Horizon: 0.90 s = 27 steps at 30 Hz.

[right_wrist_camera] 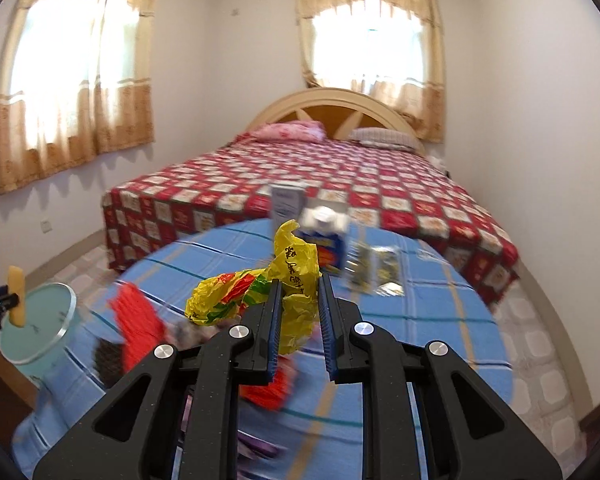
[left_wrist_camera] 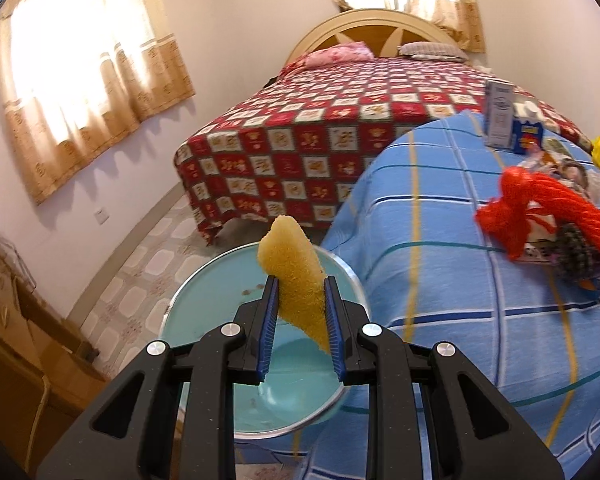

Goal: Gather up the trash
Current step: 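Carry the yellow sponge with the left gripper over the blue bin while the right carries the yellow bag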

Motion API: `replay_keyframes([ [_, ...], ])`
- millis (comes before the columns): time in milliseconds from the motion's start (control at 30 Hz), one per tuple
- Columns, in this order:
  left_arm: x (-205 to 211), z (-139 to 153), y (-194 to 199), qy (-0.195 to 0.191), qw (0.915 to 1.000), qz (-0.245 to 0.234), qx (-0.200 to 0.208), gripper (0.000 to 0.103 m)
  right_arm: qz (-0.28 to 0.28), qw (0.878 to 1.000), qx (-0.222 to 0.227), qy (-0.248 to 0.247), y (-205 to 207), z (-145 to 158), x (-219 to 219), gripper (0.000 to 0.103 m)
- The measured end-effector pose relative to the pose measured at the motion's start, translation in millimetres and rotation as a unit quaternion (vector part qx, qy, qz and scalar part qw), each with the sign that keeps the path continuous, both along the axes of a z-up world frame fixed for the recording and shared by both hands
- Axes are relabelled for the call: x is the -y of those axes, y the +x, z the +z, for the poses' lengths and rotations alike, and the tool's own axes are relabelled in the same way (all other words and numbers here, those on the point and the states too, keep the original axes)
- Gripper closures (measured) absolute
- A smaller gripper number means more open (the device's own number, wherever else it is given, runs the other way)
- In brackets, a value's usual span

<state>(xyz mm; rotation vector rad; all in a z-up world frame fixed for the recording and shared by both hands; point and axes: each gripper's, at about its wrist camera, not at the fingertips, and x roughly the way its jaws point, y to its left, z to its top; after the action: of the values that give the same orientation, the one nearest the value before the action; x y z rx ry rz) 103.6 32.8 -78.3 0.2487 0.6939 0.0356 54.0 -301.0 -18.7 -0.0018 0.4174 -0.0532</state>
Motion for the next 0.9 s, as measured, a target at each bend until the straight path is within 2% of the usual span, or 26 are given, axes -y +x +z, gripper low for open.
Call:
replay_keyframes([
  [400, -49.6, -9.7, 3.6, 0.018, 0.9982, 0.055, -0.015, 0.079, 0.105, 0.994, 0.004, -0.015, 48.0, 11.1, -101.2, 0.085],
  [900, -102.3, -17.6, 6.5, 0.04, 0.9927, 0.109, -0.03, 0.078, 0.198, 0.978, -0.043, -0.044, 98.0, -16.1, -216.9, 0.085],
])
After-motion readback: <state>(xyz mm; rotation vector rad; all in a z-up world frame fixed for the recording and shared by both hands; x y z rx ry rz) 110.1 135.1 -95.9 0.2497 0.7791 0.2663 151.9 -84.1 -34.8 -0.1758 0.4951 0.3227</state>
